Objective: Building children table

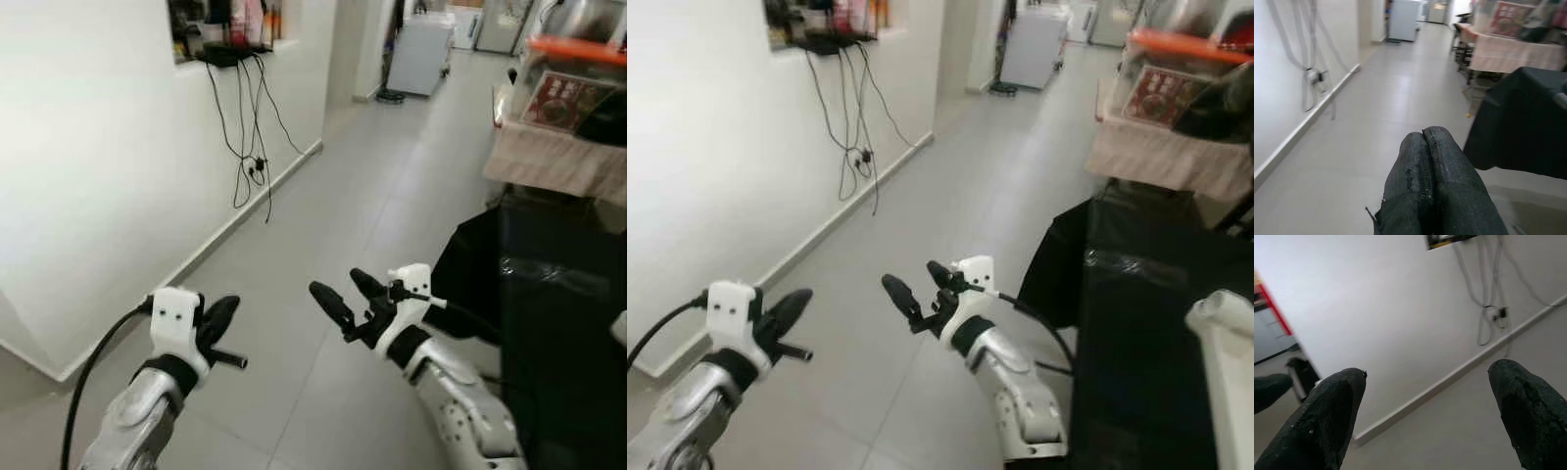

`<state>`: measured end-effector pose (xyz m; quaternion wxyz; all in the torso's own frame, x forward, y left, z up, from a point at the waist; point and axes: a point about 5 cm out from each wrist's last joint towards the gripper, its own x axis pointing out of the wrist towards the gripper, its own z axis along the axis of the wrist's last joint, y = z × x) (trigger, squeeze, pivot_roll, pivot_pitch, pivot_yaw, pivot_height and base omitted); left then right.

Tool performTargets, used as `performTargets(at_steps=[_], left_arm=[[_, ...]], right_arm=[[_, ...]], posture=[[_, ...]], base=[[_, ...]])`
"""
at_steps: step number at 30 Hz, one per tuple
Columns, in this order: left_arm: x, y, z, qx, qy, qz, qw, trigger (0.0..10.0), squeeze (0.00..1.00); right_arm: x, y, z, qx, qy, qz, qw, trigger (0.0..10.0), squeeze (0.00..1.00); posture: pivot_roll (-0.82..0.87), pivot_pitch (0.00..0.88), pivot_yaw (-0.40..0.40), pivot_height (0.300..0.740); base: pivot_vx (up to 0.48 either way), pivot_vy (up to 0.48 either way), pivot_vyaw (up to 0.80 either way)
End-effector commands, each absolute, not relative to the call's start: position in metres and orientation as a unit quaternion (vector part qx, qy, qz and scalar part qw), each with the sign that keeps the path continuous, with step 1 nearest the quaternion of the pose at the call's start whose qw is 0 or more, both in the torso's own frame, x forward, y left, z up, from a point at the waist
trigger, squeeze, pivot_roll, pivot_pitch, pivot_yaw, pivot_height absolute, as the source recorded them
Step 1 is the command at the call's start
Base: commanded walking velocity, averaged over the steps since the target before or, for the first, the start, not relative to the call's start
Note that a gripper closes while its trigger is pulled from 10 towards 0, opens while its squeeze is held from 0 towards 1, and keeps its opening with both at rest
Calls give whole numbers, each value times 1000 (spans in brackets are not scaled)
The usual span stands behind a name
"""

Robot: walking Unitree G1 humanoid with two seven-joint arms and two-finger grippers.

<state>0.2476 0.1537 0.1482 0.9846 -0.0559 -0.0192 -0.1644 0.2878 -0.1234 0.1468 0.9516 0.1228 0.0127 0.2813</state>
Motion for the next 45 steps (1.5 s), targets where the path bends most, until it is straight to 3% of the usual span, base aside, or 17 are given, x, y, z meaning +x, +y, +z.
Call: performTargets(at_steps=[1, 31, 45], left_arm=[[247, 148, 149, -61, -19, -177, 982, 10000, 0], [242, 147, 149, -65, -13, -183, 981, 10000, 0], [242, 148, 149, -68, -13, -187, 980, 10000, 0]], right_arm=[[287, -133, 148, 122, 7, 265, 957, 10000, 0], [283, -132, 146, 141, 15, 273, 952, 10000, 0], [284, -131, 146, 147, 22, 276, 950, 10000, 0]], posture=[[-8, 0, -62, 740], [-11, 0, -59, 740], [-5, 0, -53, 740]], base=[[315, 0, 0], [307, 0, 0], [298, 0, -800]])
